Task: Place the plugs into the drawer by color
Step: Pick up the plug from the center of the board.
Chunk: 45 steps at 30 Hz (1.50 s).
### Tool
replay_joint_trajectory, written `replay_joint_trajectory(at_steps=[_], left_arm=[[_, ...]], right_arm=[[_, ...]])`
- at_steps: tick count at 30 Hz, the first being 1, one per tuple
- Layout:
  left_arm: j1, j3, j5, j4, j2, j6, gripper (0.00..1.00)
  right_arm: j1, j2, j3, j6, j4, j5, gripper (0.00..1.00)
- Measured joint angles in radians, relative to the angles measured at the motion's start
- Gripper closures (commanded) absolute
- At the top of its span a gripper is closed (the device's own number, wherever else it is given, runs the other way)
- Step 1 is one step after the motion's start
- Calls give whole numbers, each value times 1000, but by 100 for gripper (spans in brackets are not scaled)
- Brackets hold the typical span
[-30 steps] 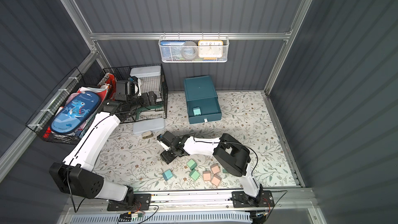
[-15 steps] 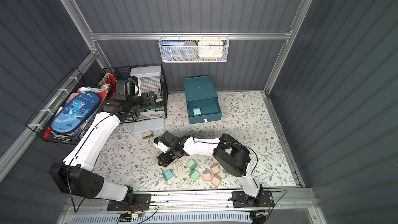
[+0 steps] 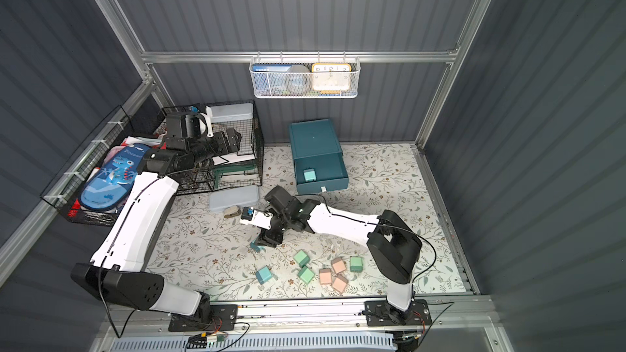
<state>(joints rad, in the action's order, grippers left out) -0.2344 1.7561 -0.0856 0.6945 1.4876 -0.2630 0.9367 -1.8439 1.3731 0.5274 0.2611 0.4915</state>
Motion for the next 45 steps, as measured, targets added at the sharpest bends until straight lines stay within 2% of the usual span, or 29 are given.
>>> replay_joint_trajectory(at_steps=[5,13,26,36,45], left_arm=[[16,23,13,34,3,0,1],[25,-3,6,29,4,-12,1],[25,-60,23,16,3,-19,1],[25,-59,26,16,2,-18,1],[25,-59,29,16,-4,-19,1]], right_arm=[[-1,-156,156,231,105,86,37],[19,-291,198,377,216,119,37],[17,-328,211,455,198,92,24],[17,-372,287,507,178,77,24],[17,-414,290,521,204,76,27]])
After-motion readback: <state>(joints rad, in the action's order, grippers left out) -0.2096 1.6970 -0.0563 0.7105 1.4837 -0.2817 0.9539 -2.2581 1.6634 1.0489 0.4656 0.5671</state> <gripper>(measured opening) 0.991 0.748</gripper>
